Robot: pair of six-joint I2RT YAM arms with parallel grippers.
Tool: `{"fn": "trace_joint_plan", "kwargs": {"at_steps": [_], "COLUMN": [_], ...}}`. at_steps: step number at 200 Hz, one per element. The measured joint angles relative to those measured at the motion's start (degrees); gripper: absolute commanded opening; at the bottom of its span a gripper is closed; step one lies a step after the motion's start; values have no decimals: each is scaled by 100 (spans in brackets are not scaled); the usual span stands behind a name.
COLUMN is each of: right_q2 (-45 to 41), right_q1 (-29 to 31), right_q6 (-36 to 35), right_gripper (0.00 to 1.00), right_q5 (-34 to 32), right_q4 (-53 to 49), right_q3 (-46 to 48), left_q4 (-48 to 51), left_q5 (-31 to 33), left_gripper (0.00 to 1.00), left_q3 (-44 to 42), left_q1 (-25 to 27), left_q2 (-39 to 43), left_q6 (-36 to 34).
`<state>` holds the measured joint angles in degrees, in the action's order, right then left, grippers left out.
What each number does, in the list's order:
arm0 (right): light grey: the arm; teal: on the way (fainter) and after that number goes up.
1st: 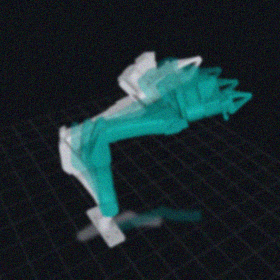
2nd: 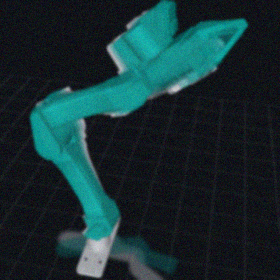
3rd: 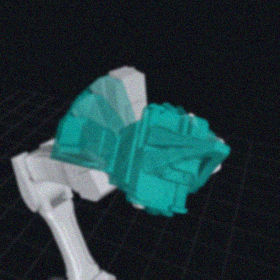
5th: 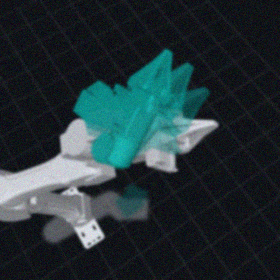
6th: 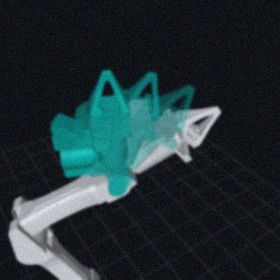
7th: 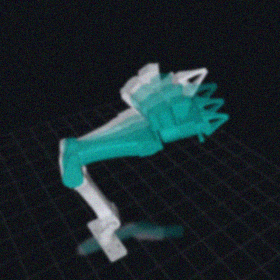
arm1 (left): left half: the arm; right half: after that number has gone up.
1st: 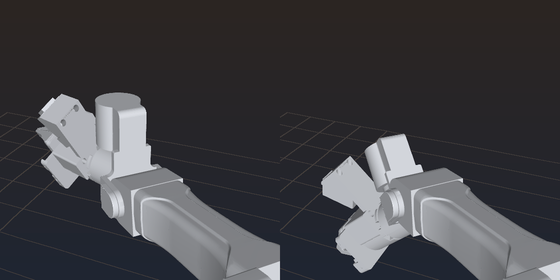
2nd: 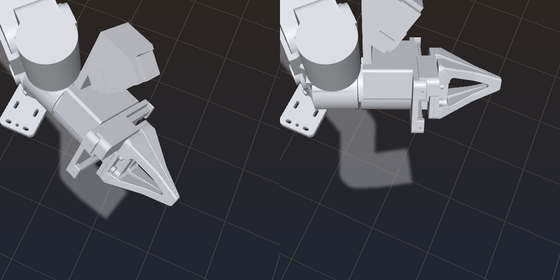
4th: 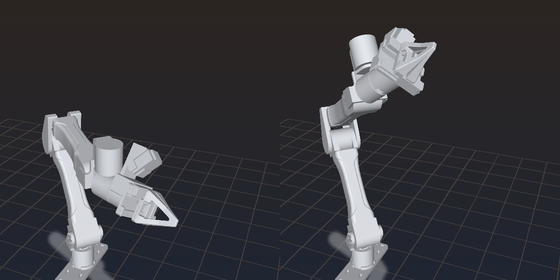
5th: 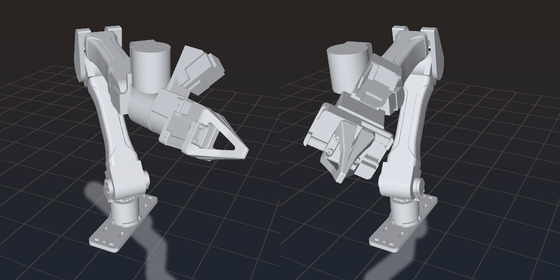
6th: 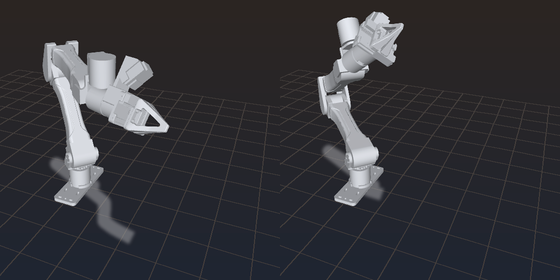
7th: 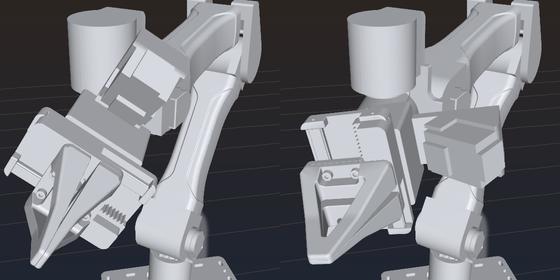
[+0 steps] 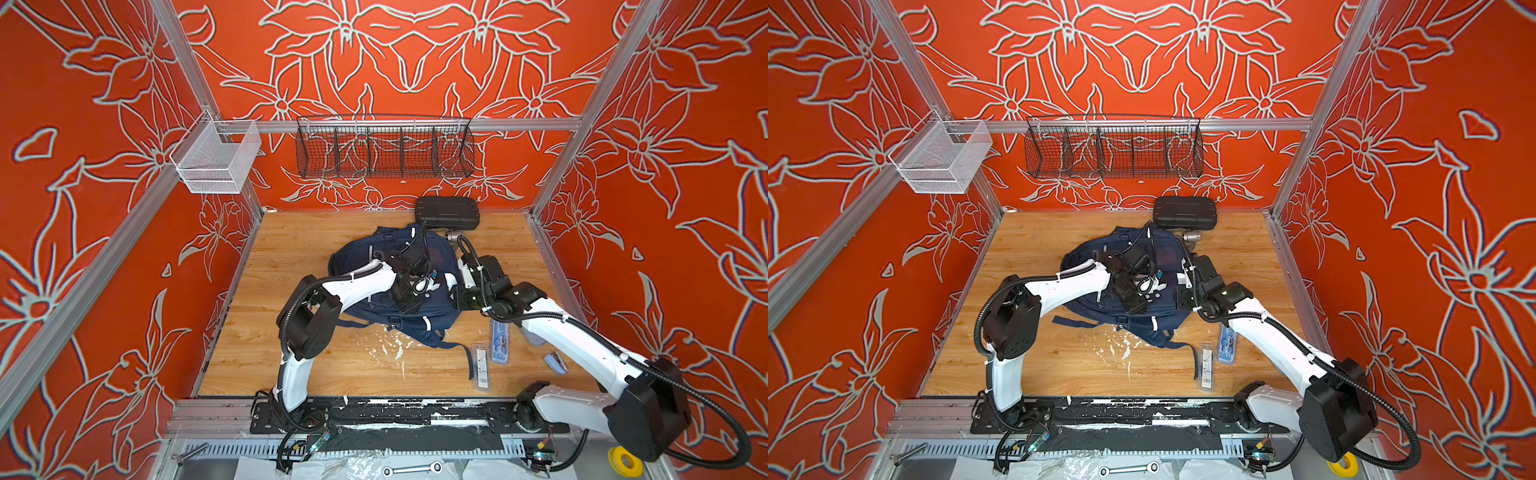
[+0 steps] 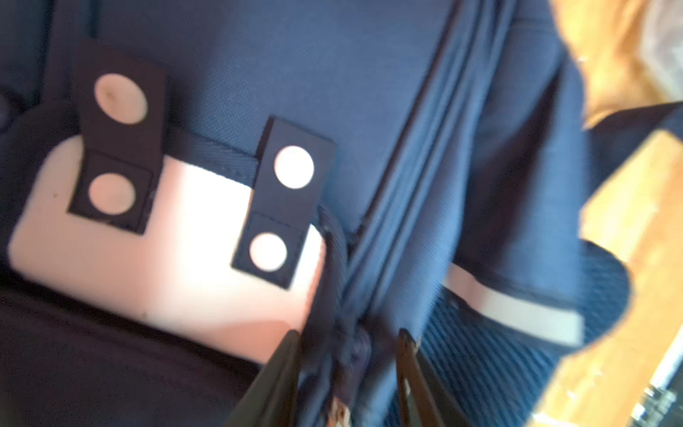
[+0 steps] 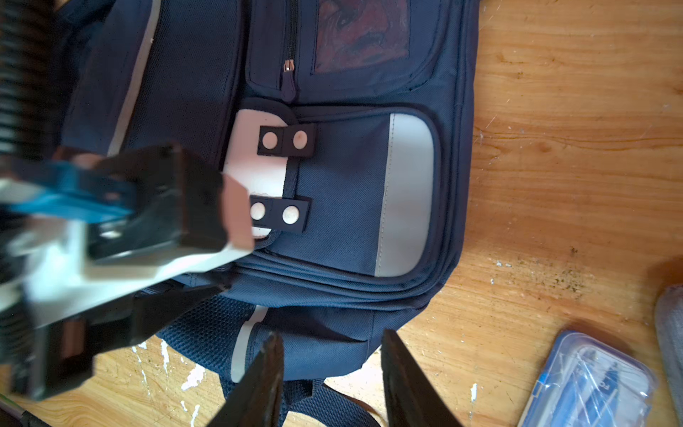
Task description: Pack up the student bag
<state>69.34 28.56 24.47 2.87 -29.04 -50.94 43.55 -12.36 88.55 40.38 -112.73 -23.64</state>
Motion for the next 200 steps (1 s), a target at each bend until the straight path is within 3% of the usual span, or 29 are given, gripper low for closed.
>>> {"fn": "trace_joint_plan", "kwargs": {"at_steps": [40, 110, 159, 200], "right_q2": [101, 109, 105, 105], "right_q1": [0, 0, 0, 0], "right_q6": [13, 26, 33, 61], "right_gripper": [45, 45, 44, 44], "right_q5": [85, 101, 98, 101], "right_q4": [22, 24, 22, 44], "right_q3": [7, 11, 13, 20], "left_q4": [352, 553, 529, 459], "left_q5": [-195, -328, -258, -157], "left_gripper": [31, 30, 43, 42], "left_q3": [240, 258, 251, 208], "left_q1": [-46, -59, -72, -57], "left_q2": [90, -254, -369, -369], "left_q6": [76, 122, 256, 354]}}
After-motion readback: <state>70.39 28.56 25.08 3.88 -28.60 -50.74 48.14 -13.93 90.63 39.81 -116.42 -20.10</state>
